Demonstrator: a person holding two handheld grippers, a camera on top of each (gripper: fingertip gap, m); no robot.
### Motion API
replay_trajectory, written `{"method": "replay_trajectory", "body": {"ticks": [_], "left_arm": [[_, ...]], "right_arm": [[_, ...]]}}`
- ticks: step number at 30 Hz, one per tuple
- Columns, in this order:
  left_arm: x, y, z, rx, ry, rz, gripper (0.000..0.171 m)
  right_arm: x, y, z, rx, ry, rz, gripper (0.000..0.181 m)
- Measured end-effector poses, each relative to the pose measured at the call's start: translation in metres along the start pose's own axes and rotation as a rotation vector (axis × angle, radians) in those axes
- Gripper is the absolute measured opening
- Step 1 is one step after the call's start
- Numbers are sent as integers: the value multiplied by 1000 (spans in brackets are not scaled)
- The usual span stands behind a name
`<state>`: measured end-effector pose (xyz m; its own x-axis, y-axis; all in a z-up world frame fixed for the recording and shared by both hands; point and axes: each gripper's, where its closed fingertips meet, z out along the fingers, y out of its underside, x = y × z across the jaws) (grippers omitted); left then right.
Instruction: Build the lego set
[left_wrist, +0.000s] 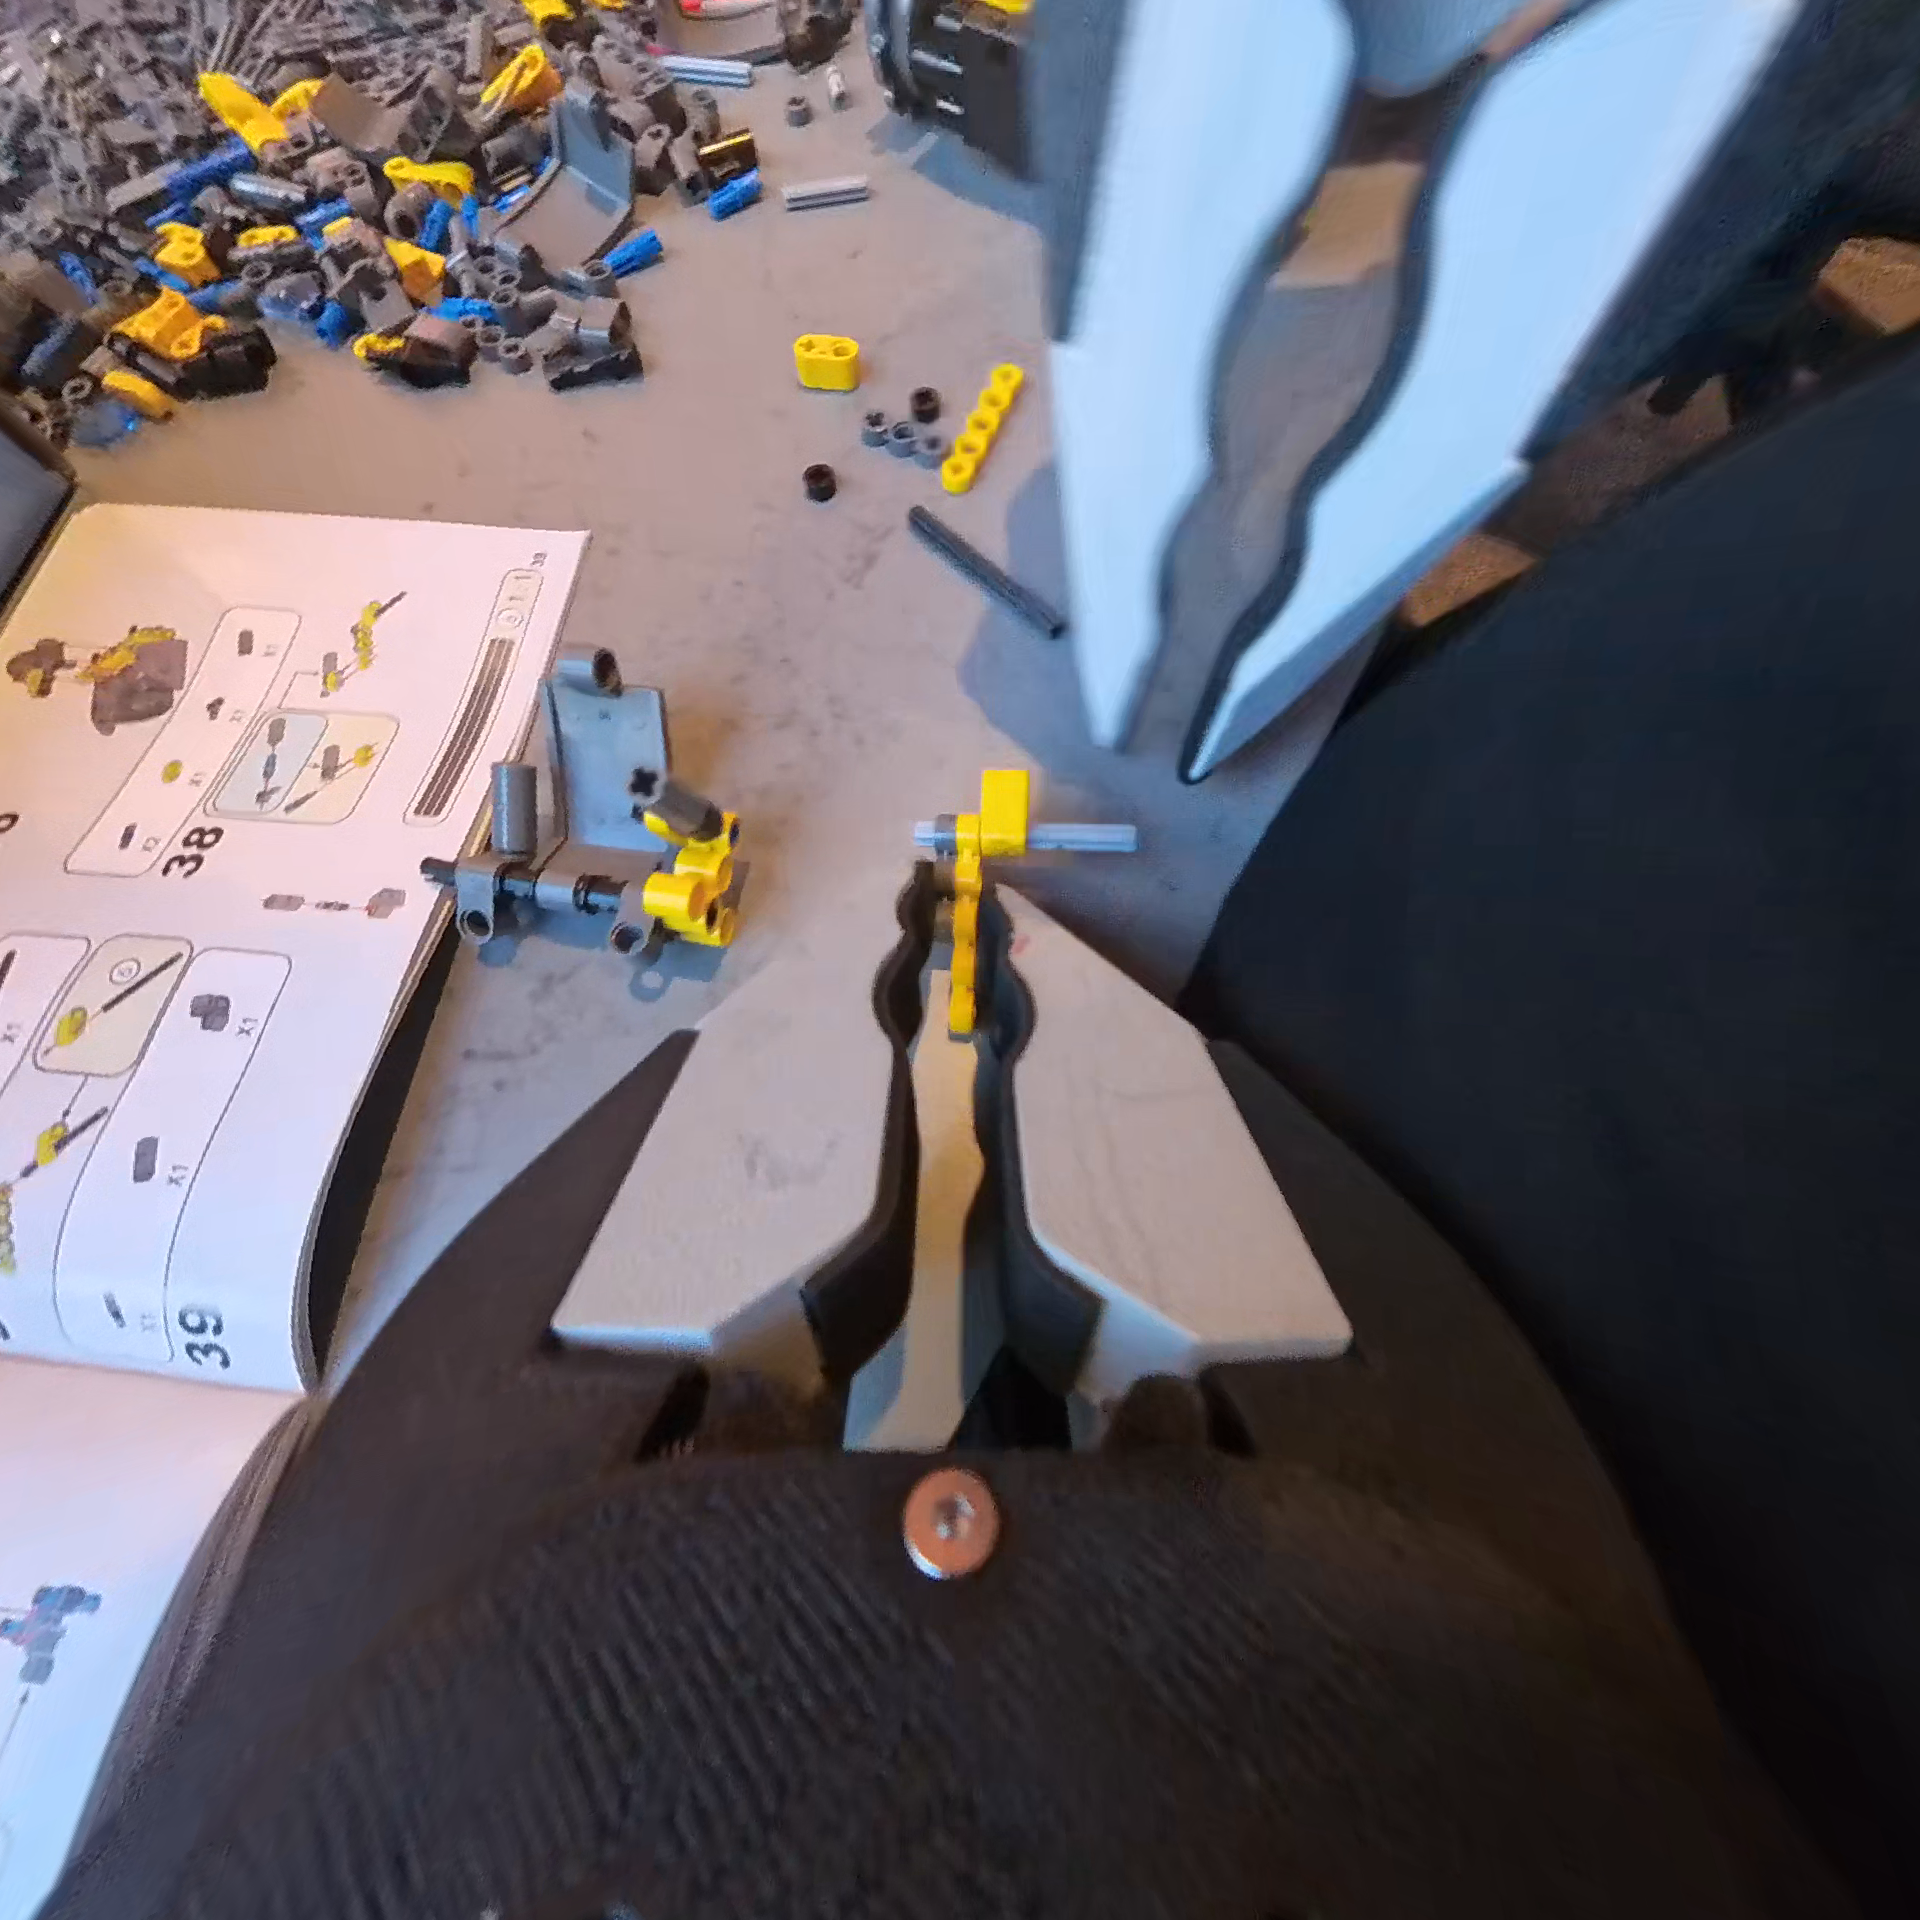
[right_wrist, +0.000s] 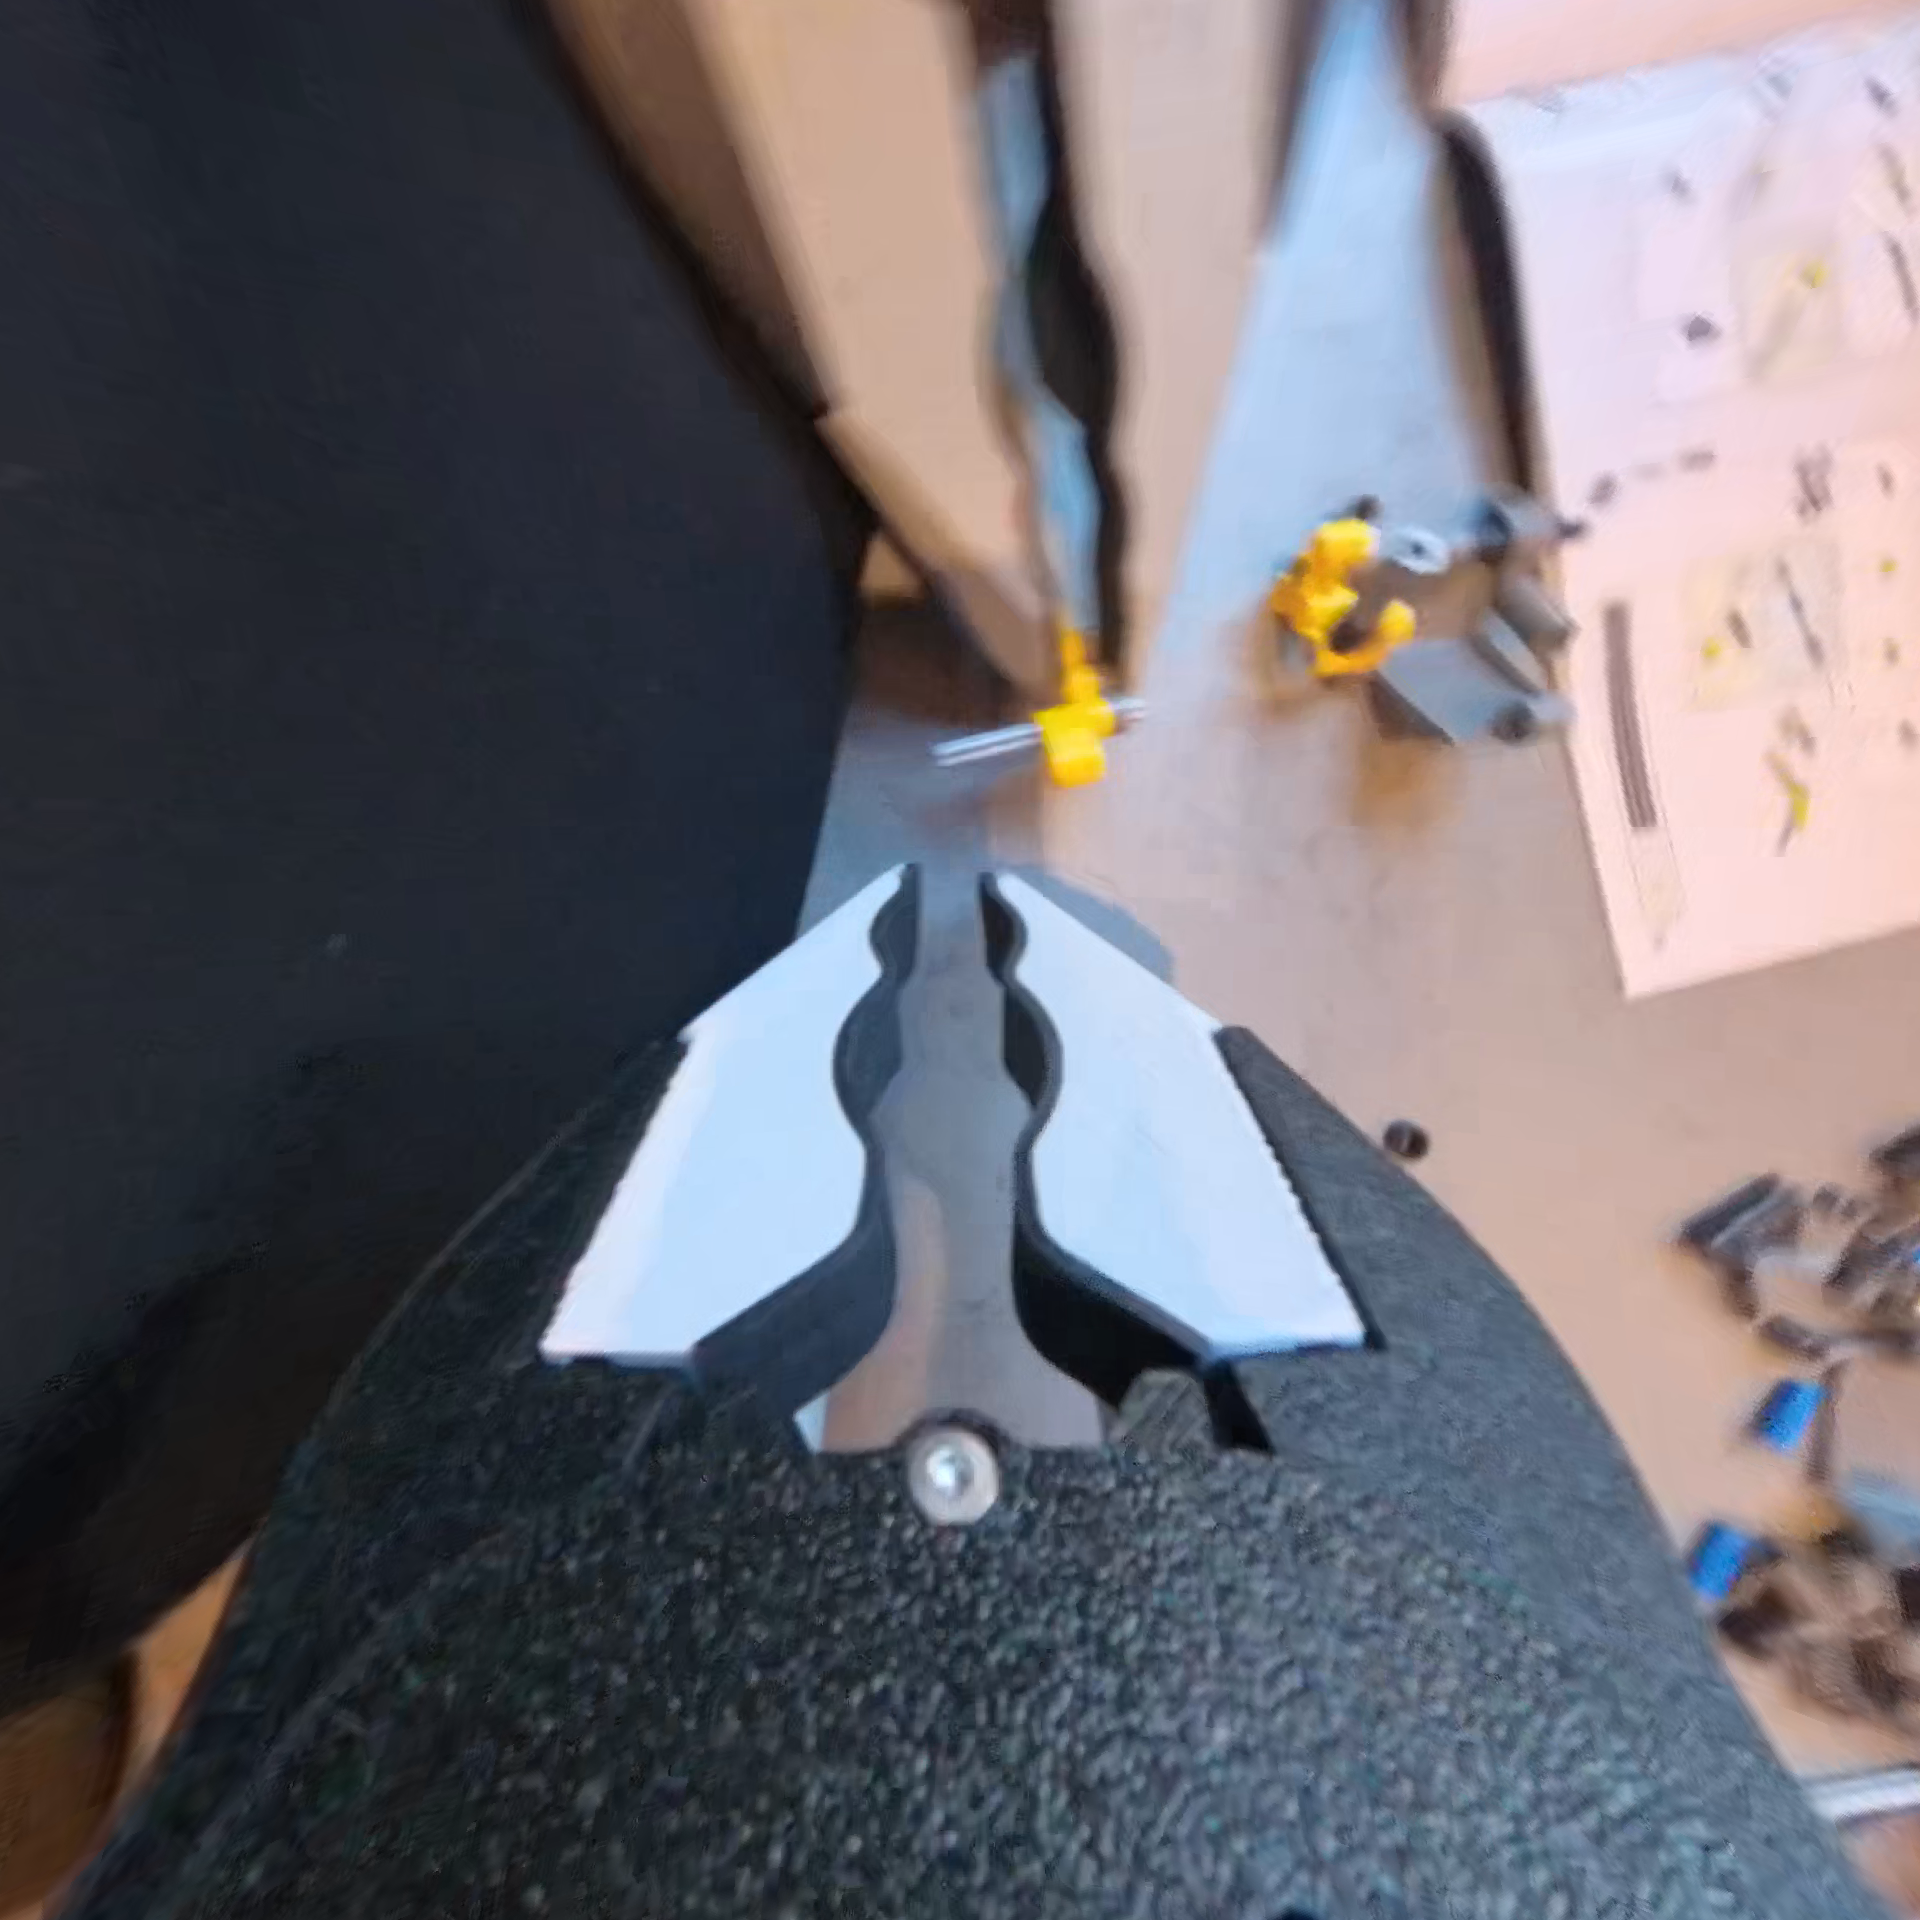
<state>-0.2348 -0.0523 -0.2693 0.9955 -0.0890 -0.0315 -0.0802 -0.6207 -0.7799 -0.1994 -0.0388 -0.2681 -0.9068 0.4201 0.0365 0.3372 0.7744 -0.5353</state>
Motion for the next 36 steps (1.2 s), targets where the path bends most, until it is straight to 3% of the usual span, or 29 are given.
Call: {"method": "replay_trajectory", "body": {"ticks": [1, 3, 6, 13, 16, 22, 27, 31, 36], "left_arm": [[2, -2, -1, 13, 5, 15, 7], [3, -5, -2, 45, 0, 33, 7], [5, -7, -5, 72, 10, 33, 7], [7, -3, -3, 9, -25, 162, 7], [5, -3, -2, 14, -24, 140, 7], [-3, 3, 2, -41, 40, -77, 6], [-4, 1, 3, -41, 80, -184, 6], [-8, -1, 0, -36, 66, -203, 6], [-2, -3, -11, -6, 29, -123, 7]], "right_arm": [[8, -3, -2, 41, 10, 119, 22], [17, -16, -7, 175, -6, 338, 26], [14, -35, -12, 349, -82, 512, 26], [14, -21, 7, 306, -17, 676, 15], [21, -18, 3, 312, 51, 675, 19], [27, -20, 9, 171, 300, 429, 32], [35, -21, 16, 61, 468, 268, 25], [39, -23, 16, -25, 581, 148, 20], [33, -28, 18, 3, 548, 191, 18]]}}
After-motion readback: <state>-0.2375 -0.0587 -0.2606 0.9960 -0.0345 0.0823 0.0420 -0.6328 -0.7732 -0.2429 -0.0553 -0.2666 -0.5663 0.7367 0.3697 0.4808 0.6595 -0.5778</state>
